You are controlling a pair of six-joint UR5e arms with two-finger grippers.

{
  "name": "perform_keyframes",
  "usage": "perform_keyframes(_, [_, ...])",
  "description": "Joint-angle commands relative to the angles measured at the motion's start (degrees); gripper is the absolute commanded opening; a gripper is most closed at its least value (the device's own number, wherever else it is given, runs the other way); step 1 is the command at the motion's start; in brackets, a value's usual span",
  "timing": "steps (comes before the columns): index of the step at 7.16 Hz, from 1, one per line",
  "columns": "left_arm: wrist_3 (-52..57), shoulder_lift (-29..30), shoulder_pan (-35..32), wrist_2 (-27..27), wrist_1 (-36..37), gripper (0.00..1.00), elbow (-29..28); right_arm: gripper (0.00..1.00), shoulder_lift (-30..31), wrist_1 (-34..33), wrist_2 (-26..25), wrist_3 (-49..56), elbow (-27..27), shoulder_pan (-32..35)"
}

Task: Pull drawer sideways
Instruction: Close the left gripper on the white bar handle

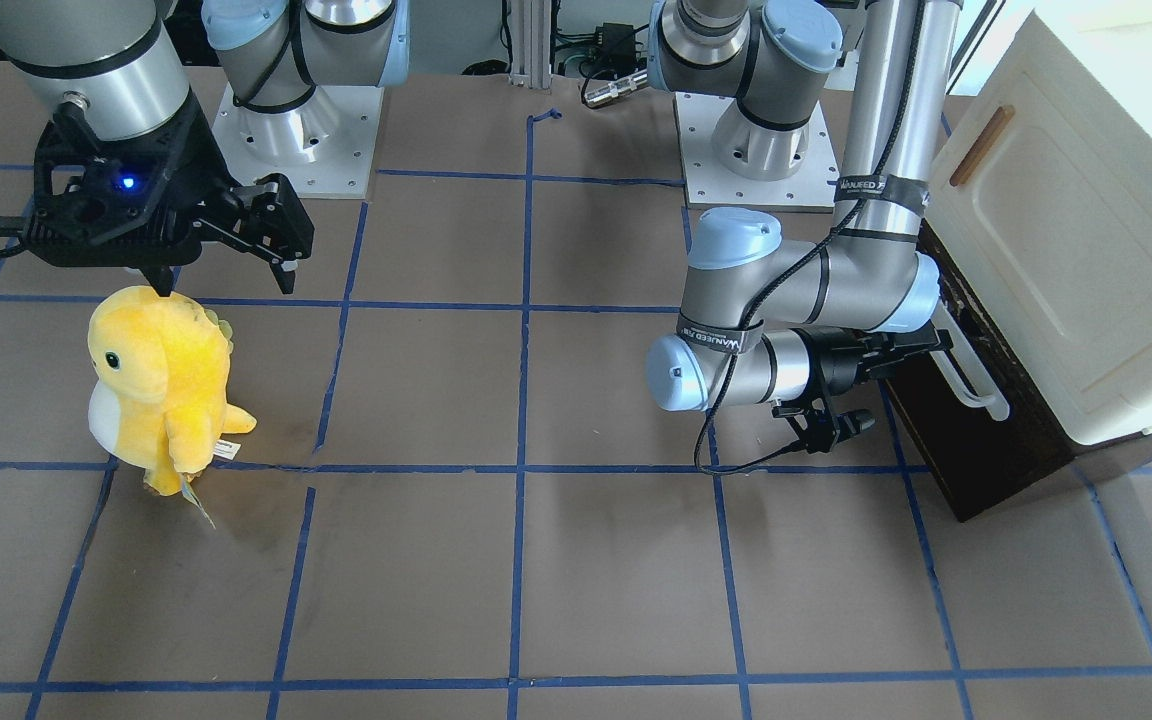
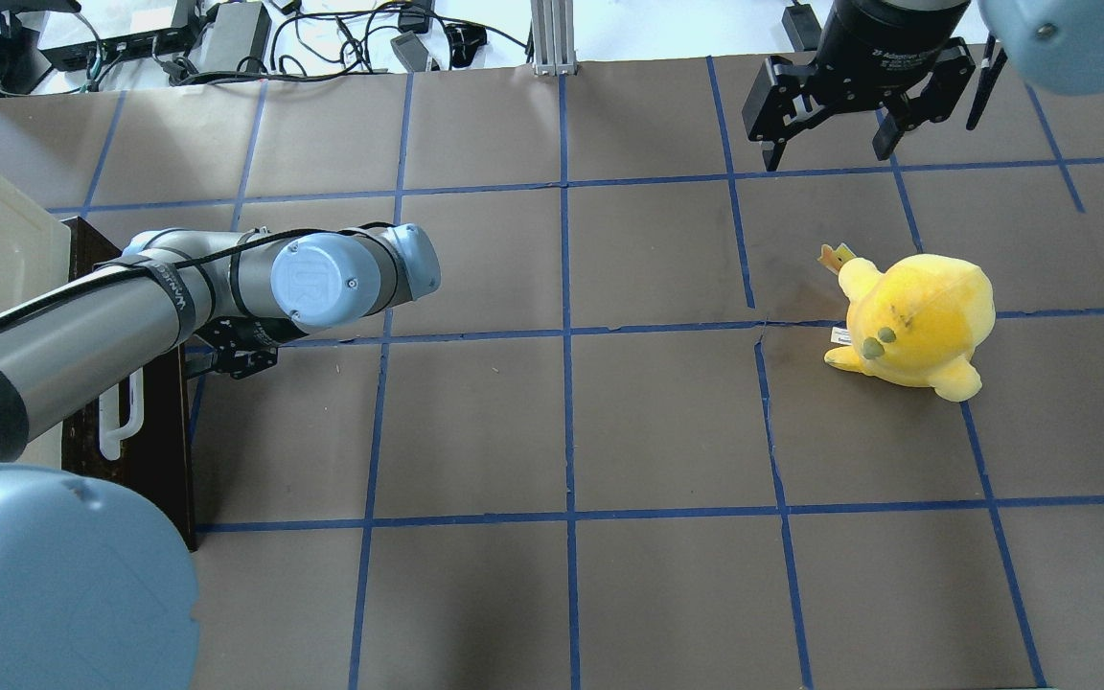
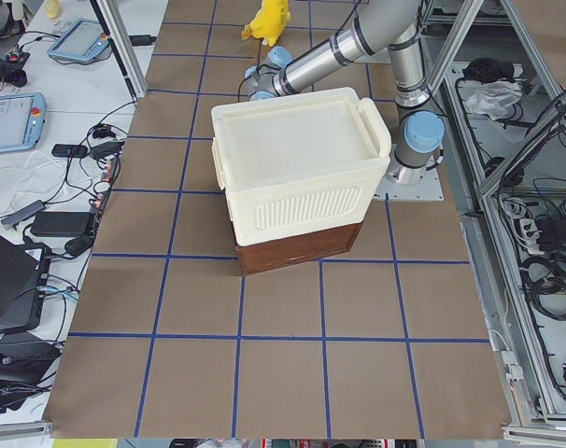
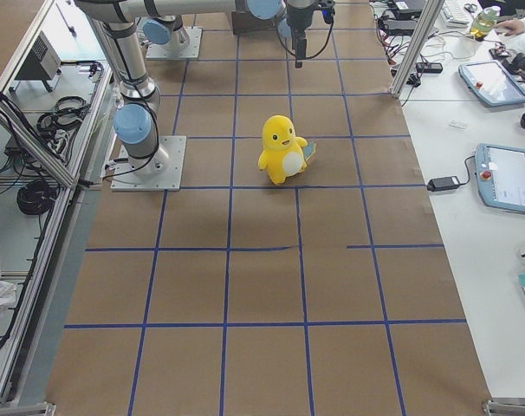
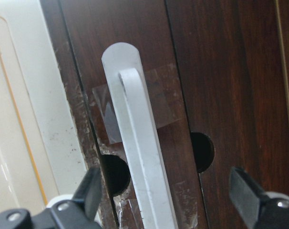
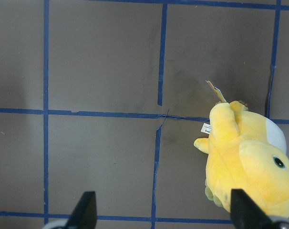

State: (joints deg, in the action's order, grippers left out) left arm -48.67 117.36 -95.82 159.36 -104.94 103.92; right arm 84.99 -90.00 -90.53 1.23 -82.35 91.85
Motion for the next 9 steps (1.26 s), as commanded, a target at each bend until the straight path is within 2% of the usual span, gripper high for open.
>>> perform_keyframes(1, [-0.4,0.1,1.1,0.8,0.0,0.93,0.1,1.00,0.0,0.0,0.0,0.1,0.0,0.0])
perform_keyframes(2, [-0.4,0.2,1.1,1.0,-0.1,0.89,0.1,1.00,0.0,0.0,0.0,0.0,0.0,0.0])
perform_keyframes(3, [-0.4,0.1,1.2,1.0,-0.1,0.75,0.2,1.00,0.0,0.0,0.0,0.0,0.0,0.0])
perform_keyframes(4, [-0.5,0.1,1.1,1.0,-0.1,0.55,0.7,1.00,0.0,0.0,0.0,0.0,0.0,0.0])
perform_keyframes(6, [-0.4,0.1,1.1,1.0,-0.2,0.40,0.5,1.00,0.0,0.0,0.0,0.0,0.0,0.0])
perform_keyframes(7, [-0.4,0.2,1.2,1.0,-0.7,0.28,0.4,1.00,0.0,0.0,0.0,0.0,0.0,0.0])
perform_keyframes(9, [-0.4,-0.6,1.1,1.0,-3.9,0.22,-0.2,1.00,0.0,0.0,0.0,0.0,0.0,0.0])
